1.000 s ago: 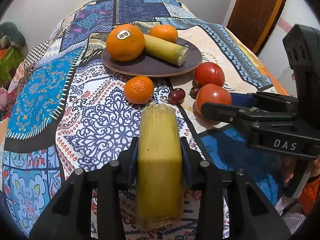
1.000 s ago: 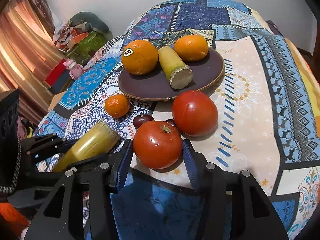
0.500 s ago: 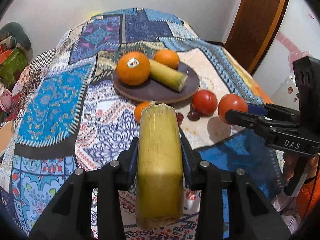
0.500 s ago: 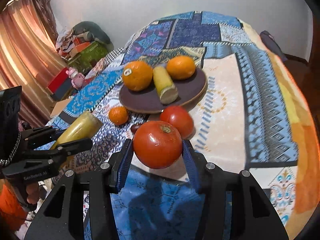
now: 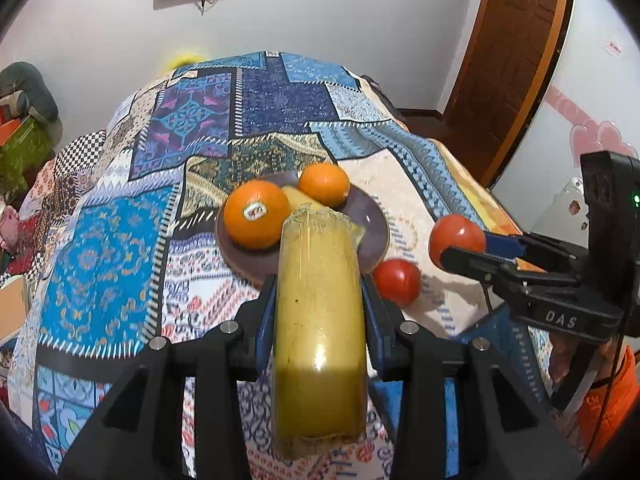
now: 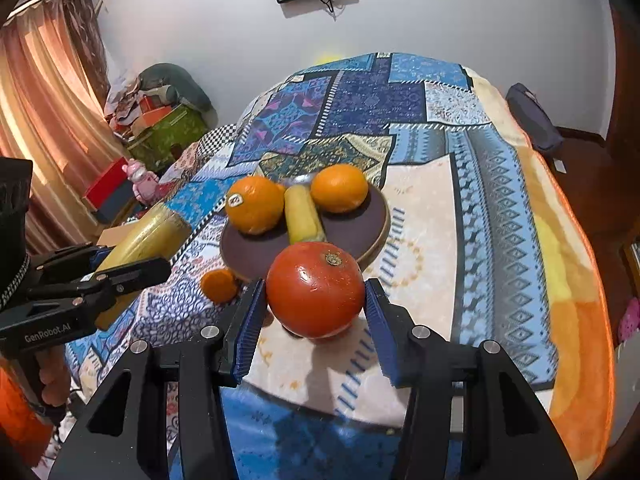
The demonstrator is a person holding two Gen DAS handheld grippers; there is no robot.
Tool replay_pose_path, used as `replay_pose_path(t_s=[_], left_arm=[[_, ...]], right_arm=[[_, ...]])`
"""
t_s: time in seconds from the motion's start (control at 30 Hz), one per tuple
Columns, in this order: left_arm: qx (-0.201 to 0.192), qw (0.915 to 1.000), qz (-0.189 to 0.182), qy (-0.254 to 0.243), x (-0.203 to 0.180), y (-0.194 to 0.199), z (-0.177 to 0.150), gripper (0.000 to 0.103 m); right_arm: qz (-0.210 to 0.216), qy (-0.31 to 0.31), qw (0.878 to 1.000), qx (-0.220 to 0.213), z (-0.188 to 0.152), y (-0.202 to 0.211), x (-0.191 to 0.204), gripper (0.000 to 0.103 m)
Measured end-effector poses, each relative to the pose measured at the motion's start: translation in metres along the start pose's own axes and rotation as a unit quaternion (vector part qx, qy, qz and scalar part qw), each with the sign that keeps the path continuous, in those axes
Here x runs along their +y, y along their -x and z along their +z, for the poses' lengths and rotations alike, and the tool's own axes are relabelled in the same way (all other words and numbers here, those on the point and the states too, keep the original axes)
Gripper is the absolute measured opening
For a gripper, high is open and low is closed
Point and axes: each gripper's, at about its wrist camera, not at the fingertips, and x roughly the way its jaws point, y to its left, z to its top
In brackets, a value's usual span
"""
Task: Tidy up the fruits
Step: 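Carry the corn cob to the plate with the left gripper while the right gripper grasps a tomato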
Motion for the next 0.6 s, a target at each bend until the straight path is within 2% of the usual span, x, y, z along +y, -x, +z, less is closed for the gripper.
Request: replay_pose_path(t_s=[0.6], left_arm=[[-0.001,0.9999,0.016,0.004,0.007,-0.062,0.059,0.039]], right_arm=[[-0.005,0.020,1.000,0.009,0.036,-0.043,-0.010,0.046]])
